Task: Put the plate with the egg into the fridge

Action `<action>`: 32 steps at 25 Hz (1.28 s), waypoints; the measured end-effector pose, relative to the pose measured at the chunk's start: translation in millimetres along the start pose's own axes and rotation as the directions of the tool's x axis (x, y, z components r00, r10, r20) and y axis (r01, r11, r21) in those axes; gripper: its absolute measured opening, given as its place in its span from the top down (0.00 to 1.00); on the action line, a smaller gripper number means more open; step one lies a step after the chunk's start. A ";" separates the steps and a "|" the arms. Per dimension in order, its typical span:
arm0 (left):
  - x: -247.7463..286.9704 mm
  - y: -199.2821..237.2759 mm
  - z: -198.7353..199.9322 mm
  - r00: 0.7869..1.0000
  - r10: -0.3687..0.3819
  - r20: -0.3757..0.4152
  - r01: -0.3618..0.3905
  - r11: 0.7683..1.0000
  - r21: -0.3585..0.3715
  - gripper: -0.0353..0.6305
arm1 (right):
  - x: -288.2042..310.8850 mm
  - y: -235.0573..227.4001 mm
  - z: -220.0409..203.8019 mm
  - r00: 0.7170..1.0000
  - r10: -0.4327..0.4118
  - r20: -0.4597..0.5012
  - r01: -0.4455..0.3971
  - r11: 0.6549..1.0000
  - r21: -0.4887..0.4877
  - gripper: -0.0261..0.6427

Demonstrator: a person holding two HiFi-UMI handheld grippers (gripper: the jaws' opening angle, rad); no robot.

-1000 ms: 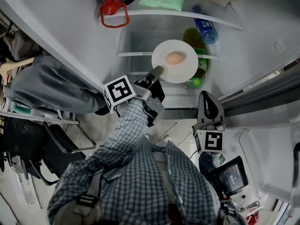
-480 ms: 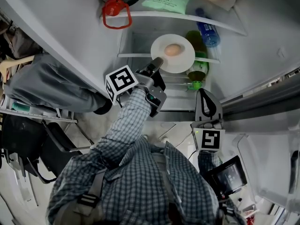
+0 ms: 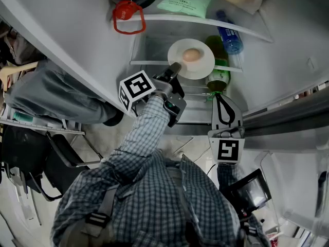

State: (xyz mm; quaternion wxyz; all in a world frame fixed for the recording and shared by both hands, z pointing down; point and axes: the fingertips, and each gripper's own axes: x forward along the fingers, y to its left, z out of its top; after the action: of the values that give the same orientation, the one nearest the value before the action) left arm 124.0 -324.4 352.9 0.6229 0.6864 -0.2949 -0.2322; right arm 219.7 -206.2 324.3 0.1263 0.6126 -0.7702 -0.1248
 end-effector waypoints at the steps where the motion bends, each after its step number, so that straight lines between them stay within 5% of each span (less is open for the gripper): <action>1: 0.4 0.1 1.1 1.000 -0.001 0.007 0.001 1.000 -0.002 0.92 | 0.9 0.2 0.2 1.000 0.002 0.000 -0.002 1.000 -0.005 0.95; 15: 4.0 13.1 10.0 0.999 0.017 0.051 -0.016 1.000 -0.027 0.92 | 23.4 5.9 -4.6 0.997 0.028 -0.076 -0.044 0.973 -0.228 0.95; 22: 5.0 17.4 14.1 0.998 0.015 0.060 -0.012 0.999 -0.048 0.92 | 43.5 15.3 -10.3 0.992 -0.025 -0.125 -0.044 0.854 -0.518 0.95; 32: 6.1 18.0 14.6 0.998 0.004 0.060 0.000 0.998 -0.057 0.92 | 67.7 39.4 -15.3 0.984 0.010 -0.177 -0.125 0.747 -0.653 0.89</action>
State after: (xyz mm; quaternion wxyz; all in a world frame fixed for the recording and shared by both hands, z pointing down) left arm 116.3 -340.0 369.3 0.6333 0.6607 -0.3076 -0.2604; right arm 174.3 -264.2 355.1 0.4016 0.5078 -0.6849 -0.3344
